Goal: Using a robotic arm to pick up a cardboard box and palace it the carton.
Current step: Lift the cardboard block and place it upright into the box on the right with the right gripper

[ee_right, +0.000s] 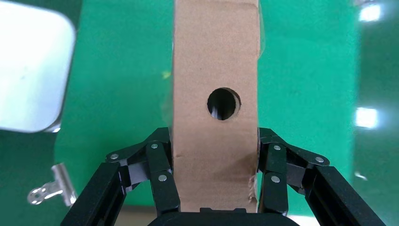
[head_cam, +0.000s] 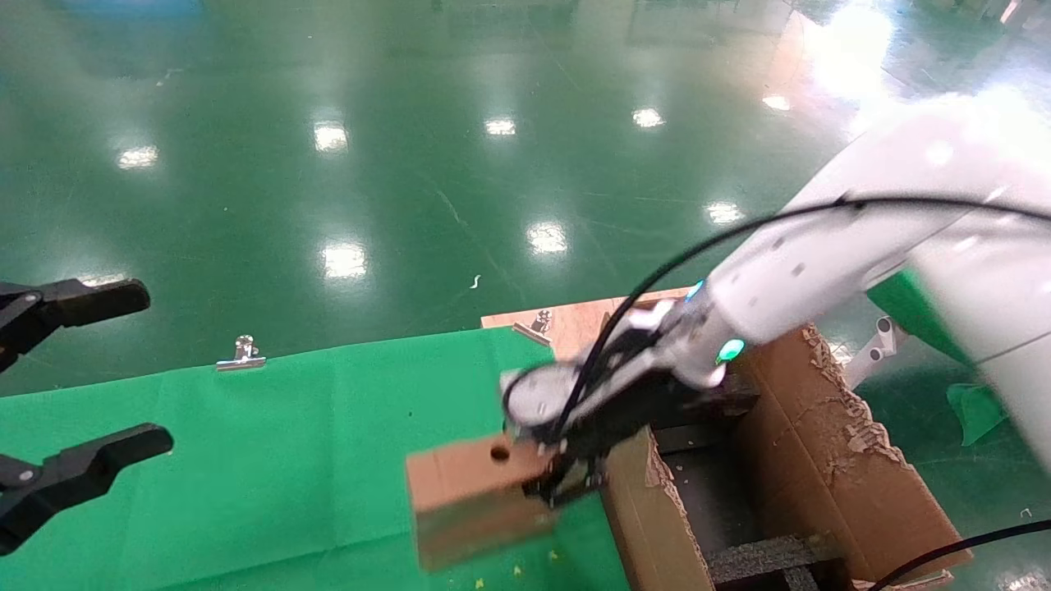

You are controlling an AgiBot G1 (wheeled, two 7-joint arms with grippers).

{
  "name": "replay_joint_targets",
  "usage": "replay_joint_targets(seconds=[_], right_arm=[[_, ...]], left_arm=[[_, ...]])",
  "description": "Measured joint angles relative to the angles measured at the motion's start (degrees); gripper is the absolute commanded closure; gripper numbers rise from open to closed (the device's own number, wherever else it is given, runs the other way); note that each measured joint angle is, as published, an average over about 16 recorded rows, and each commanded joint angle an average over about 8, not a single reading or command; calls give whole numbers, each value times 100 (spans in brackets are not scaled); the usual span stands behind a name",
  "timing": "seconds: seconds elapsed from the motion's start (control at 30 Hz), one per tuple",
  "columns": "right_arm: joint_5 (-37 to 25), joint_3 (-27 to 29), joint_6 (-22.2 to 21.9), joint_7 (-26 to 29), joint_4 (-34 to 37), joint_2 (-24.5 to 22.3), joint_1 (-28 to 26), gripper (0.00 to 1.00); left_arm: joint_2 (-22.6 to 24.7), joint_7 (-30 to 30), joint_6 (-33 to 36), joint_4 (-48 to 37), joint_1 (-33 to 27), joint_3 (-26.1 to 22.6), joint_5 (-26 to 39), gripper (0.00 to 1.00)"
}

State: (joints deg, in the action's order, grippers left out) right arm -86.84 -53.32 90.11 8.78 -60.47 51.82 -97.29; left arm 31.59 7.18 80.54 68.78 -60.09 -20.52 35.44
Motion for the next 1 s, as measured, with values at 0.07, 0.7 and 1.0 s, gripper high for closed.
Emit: replay_joint_targets(seconds=[0.07,0.7,1.0], right_arm=[[150,14,21,1,50,-94,-186,100],[1231,-673,70,112,388,-1181,-2057,100],[1244,-1029,48,127,535,-1960,-2450,100]], left_arm=[[0,0,0,0,0,0,0,0],[0,0,0,0,0,0,0,0],[0,0,0,0,0,0,0,0]])
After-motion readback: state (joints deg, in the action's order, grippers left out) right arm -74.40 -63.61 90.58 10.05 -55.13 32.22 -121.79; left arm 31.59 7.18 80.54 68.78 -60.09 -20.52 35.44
